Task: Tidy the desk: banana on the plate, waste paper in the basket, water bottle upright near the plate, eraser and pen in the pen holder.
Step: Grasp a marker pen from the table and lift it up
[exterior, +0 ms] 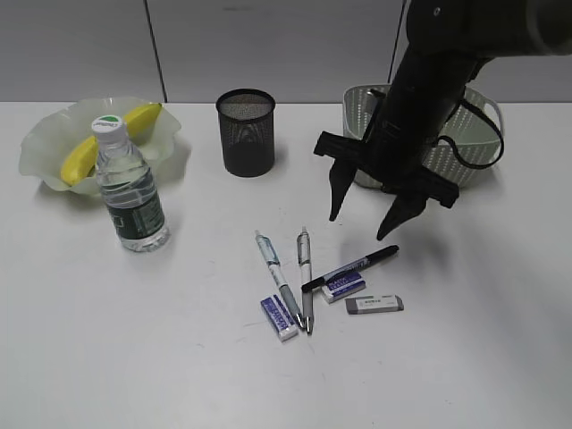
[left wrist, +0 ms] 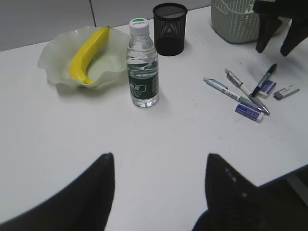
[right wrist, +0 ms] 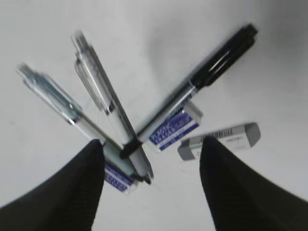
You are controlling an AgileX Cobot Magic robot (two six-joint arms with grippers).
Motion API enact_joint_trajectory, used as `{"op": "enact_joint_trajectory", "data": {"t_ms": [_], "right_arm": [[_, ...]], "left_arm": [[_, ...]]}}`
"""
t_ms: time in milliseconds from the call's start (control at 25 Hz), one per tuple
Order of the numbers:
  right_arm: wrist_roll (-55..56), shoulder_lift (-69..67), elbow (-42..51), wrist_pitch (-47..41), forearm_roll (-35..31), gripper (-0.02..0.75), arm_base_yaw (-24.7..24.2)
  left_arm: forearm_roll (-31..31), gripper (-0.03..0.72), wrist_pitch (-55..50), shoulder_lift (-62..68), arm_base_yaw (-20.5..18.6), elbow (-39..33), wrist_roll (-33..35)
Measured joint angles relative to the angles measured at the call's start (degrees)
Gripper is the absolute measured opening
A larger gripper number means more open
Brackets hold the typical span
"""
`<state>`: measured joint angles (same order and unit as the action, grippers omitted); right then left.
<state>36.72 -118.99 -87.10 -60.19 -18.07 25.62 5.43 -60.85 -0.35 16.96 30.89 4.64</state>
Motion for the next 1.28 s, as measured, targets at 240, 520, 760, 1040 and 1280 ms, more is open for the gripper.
{"op": "enact_joint_trajectory", "data": {"t_ms": [240, 520, 760, 1040, 1280], "right_arm": [[7.8, -1.7, -0.1, 1.8, 3.6, 0.493, -0.4], [9.3, -6.7, -0.1, 2.5, 0.8, 0.493, -0.5], [10.1, -9.8, -0.1, 2.6, 1.0, 0.489, -0.5], [10.5, -9.9, -0.2, 2.9, 2.4, 0.204, -0.5], [10.2, -10.1, -1.6, 2.7, 3.0, 0.100, -0.5]], "left_arm": [[0.0, 0.441, 0.0, 0.0, 0.0, 0.0, 0.0], [0.0, 0.437, 0.0, 0.0, 0.0, 0.0, 0.0], [0.0, 0.435, 0.0, 0.0, 0.0, 0.0, 0.0], [0.0, 0.435, 0.0, 0.0, 0.0, 0.0, 0.0], [0.0, 0.435, 0.0, 0.0, 0.0, 0.0, 0.0]]}}
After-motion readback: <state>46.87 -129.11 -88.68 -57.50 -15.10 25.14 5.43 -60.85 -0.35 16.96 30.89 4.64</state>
